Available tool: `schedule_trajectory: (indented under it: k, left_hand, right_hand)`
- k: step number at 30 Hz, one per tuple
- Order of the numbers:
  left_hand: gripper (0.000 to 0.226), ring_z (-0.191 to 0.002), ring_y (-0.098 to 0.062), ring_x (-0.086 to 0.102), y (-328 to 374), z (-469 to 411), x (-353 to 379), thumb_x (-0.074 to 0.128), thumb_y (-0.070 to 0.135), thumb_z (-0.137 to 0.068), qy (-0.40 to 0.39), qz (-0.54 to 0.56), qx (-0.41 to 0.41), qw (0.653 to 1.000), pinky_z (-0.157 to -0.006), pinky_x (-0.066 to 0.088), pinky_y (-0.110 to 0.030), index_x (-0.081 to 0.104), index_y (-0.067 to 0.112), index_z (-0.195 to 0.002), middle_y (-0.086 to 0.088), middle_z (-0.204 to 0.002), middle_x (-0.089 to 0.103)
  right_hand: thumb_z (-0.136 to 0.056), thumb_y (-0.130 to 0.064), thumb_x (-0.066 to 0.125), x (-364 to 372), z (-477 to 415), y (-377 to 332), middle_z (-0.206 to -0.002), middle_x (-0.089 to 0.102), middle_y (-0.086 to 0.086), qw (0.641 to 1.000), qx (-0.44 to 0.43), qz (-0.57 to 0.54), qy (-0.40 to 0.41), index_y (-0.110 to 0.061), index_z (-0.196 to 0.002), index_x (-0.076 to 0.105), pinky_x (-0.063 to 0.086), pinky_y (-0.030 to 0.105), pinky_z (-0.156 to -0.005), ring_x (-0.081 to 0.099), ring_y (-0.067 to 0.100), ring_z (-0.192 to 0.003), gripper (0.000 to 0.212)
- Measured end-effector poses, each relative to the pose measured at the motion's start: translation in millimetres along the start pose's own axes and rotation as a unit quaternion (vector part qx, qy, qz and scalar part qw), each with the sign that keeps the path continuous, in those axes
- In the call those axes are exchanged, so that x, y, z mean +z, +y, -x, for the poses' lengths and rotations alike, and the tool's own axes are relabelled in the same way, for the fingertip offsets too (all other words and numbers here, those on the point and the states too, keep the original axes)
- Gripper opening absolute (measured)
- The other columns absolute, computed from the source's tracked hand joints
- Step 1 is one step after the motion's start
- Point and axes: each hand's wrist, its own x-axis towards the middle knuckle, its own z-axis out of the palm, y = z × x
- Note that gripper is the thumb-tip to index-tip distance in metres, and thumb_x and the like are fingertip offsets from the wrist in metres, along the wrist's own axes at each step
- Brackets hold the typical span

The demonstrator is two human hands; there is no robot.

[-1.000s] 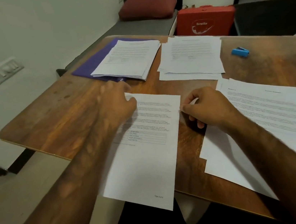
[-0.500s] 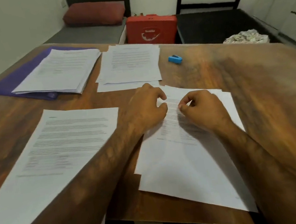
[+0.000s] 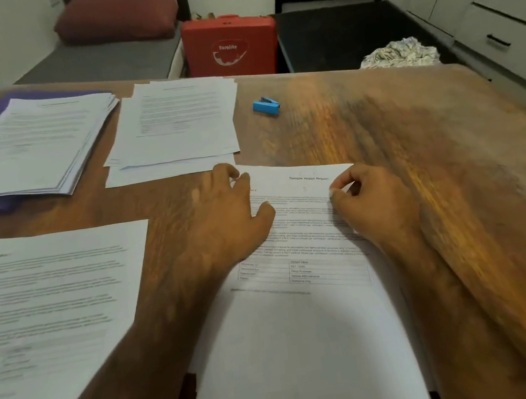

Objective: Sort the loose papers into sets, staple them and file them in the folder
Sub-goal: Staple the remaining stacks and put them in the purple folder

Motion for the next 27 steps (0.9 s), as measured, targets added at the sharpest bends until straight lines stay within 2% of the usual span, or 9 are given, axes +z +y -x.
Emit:
schedule_trajectory:
  k: [7, 13, 16, 18, 19, 21, 23, 24, 27]
  left_hand:
    - [0.047, -0.134, -0.018, 0.031, -1.1, 3.2, -1.2, 0.051, 0.048, -0.101, 0.016, 0.044, 0.015, 0.999, -0.113, 0.025, -0.043, 0.056, 0.028, -0.143, 0.002, -0.143, 0.043]
    - [0.036, -0.132, -0.016, 0.034, 0.6, 2.3, -1.3, 0.055, 0.042, -0.101, 0.026, 0.052, 0.028, 0.998, -0.111, 0.024, -0.046, 0.062, 0.032, -0.135, 0.005, -0.139, 0.047]
    - [0.028, -0.130, -0.015, 0.037, -0.2, 5.0, -0.3, 0.059, 0.036, -0.101, 0.055, 0.076, 0.055, 0.994, -0.110, 0.026, -0.046, 0.066, 0.032, -0.127, 0.005, -0.141, 0.046]
    - [0.024, -0.126, -0.014, 0.041, -2.4, 5.8, 0.3, 0.062, 0.032, -0.101, 0.074, 0.128, 0.058, 0.987, -0.111, 0.032, -0.045, 0.069, 0.030, -0.123, 0.005, -0.137, 0.050]
    - [0.022, -0.124, -0.014, 0.045, -4.2, 5.6, 0.3, 0.062, 0.031, -0.101, 0.089, 0.166, 0.054, 0.981, -0.110, 0.038, -0.047, 0.070, 0.029, -0.121, 0.005, -0.134, 0.052]
    - [0.018, -0.118, -0.015, 0.053, -6.3, 5.6, -2.4, 0.060, 0.031, -0.102, 0.111, 0.255, 0.042, 0.960, -0.099, 0.053, -0.044, 0.069, 0.029, -0.118, 0.007, -0.126, 0.054]
    - [0.016, -0.113, -0.012, 0.059, -6.2, 5.8, -6.8, 0.059, 0.037, -0.103, 0.109, 0.303, 0.030, 0.946, -0.089, 0.059, -0.030, 0.065, 0.034, -0.117, 0.011, -0.121, 0.053]
    - [0.016, -0.113, -0.011, 0.060, -5.5, 6.3, -9.0, 0.060, 0.038, -0.102, 0.111, 0.315, 0.025, 0.942, -0.086, 0.059, -0.025, 0.065, 0.036, -0.117, 0.012, -0.119, 0.053]
    - [0.017, -0.116, -0.018, 0.064, -7.0, 4.6, -10.5, 0.067, 0.033, -0.099, 0.114, 0.412, -0.005, 0.904, -0.084, 0.062, -0.027, 0.069, 0.030, -0.115, 0.006, -0.123, 0.055]
  right_hand:
    - [-0.093, -0.035, 0.066, -1.2, -1.6, 0.9, -0.088, 0.071, -0.012, 1.000, 0.001, 0.004, -0.008, -0.034, -0.092, 0.071, 0.032, 0.022, -0.056, 0.065, 0.010, -0.079, 0.006]
    - [-0.092, -0.035, 0.065, -2.7, 0.8, -2.8, -0.083, 0.070, -0.012, 1.000, 0.008, 0.004, -0.011, -0.036, -0.089, 0.070, 0.037, 0.024, -0.057, 0.066, 0.011, -0.078, 0.006]
    - [-0.093, -0.033, 0.067, -5.4, 3.5, -3.9, -0.084, 0.070, -0.011, 1.000, 0.001, -0.008, -0.013, -0.034, -0.098, 0.070, 0.036, 0.023, -0.057, 0.065, 0.010, -0.077, 0.006]
    - [-0.093, -0.031, 0.068, -7.1, 5.8, -3.1, -0.083, 0.068, -0.010, 0.999, -0.010, -0.036, 0.000, -0.034, -0.106, 0.069, 0.038, 0.024, -0.059, 0.063, 0.009, -0.076, 0.013]
    - [-0.093, -0.029, 0.069, -7.5, 6.6, -2.2, -0.085, 0.067, -0.010, 0.998, -0.017, -0.056, 0.010, -0.034, -0.110, 0.067, 0.042, 0.025, -0.061, 0.063, 0.010, -0.079, 0.018]
    - [-0.090, -0.028, 0.073, -7.1, 6.4, 1.2, -0.103, 0.063, -0.008, 0.995, -0.045, -0.079, 0.040, -0.033, -0.119, 0.063, 0.053, 0.035, -0.075, 0.063, 0.016, -0.096, 0.031]
    - [-0.087, -0.030, 0.077, -5.2, 4.2, 4.7, -0.122, 0.055, -0.007, 0.992, -0.071, -0.086, 0.063, -0.032, -0.125, 0.058, 0.055, 0.043, -0.090, 0.057, 0.017, -0.112, 0.042]
    - [-0.087, -0.031, 0.079, -5.2, 3.3, 4.8, -0.127, 0.052, -0.006, 0.990, -0.075, -0.096, 0.064, -0.032, -0.127, 0.055, 0.055, 0.043, -0.092, 0.055, 0.016, -0.114, 0.046]
    - [-0.088, -0.032, 0.081, -6.6, -0.2, 3.1, -0.131, 0.056, -0.005, 0.985, -0.046, -0.162, 0.040, -0.033, -0.133, 0.048, 0.055, 0.031, -0.079, 0.061, 0.014, -0.107, 0.055]
